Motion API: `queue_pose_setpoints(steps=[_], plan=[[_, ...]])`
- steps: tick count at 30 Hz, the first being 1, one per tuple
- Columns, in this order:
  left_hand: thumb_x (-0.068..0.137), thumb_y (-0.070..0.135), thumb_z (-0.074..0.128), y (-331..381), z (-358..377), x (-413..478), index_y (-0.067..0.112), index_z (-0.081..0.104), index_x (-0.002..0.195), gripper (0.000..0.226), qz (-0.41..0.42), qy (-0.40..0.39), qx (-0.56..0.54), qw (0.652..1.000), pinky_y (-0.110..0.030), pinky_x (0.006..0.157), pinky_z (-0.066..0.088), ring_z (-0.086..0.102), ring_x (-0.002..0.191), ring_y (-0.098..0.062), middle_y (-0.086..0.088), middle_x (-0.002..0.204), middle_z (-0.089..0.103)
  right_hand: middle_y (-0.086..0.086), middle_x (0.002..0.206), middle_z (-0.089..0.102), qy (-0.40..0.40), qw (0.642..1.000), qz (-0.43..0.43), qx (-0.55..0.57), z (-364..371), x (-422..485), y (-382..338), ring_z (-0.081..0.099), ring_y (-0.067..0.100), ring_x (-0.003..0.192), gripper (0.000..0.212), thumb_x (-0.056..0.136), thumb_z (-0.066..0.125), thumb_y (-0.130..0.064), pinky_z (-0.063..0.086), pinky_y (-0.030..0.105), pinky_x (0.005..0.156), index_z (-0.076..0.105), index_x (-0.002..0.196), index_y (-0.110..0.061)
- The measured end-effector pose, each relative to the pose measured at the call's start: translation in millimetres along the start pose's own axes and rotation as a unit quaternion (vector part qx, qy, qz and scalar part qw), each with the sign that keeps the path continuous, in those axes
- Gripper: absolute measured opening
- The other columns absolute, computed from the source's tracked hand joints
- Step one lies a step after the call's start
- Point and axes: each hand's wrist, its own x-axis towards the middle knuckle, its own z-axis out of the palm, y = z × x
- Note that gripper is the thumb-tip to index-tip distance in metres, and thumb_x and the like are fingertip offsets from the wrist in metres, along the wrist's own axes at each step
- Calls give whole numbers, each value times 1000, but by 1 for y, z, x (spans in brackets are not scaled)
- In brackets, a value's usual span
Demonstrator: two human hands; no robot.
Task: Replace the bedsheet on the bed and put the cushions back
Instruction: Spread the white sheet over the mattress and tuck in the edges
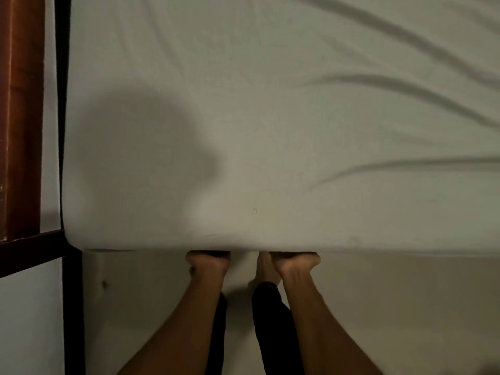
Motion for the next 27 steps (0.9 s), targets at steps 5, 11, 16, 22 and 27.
queue_pose_setpoints(steps=[5, 11, 16, 22, 27], plan=[[68, 38, 62, 3, 12, -18, 24, 85, 83, 30, 80, 4, 120, 990, -40, 93, 49, 71, 86, -30, -4, 93, 78, 12, 124, 69, 0, 993, 62, -105, -7, 8, -26, 67, 37, 106, 48, 95, 53, -44, 55, 46, 92, 67, 134, -19], [103, 13, 44, 5, -4, -26, 16, 69, 101, 25, 49, 104, 259, 959, -55, 77, 61, 66, 87, -36, -16, 110, 68, 20, 104, 72, 79, 945, 41, -315, -17, -11, -82, 66, 38, 84, 30, 103, 48, -16, 60, 40, 66, 69, 119, -1], [106, 10, 37, -17, 18, -89, 3, 62, 107, 26, -41, 55, 501, 863, -39, 59, 62, 69, 88, -34, -23, 113, 69, 15, 101, 79, 86, 889, 13, -449, -3, -59, -136, 76, 35, 94, 24, 99, 57, -16, 61, 38, 73, 70, 111, 0], [109, 30, 48, -56, 50, -155, 10, 64, 113, 25, -83, -9, 632, 770, -39, 70, 56, 71, 93, -29, -10, 107, 74, 8, 98, 80, 100, 839, -69, -530, 16, -108, -203, 78, 31, 84, 17, 96, 65, -22, 61, 36, 64, 75, 105, -12], [103, 42, 59, -107, 64, -164, 13, 63, 116, 32, -121, -39, 652, 748, -40, 73, 56, 70, 97, -29, -10, 113, 73, 14, 91, 75, 164, 806, -170, -542, 14, -103, -272, 72, 33, 70, 19, 97, 64, -20, 58, 38, 60, 72, 100, -4]])
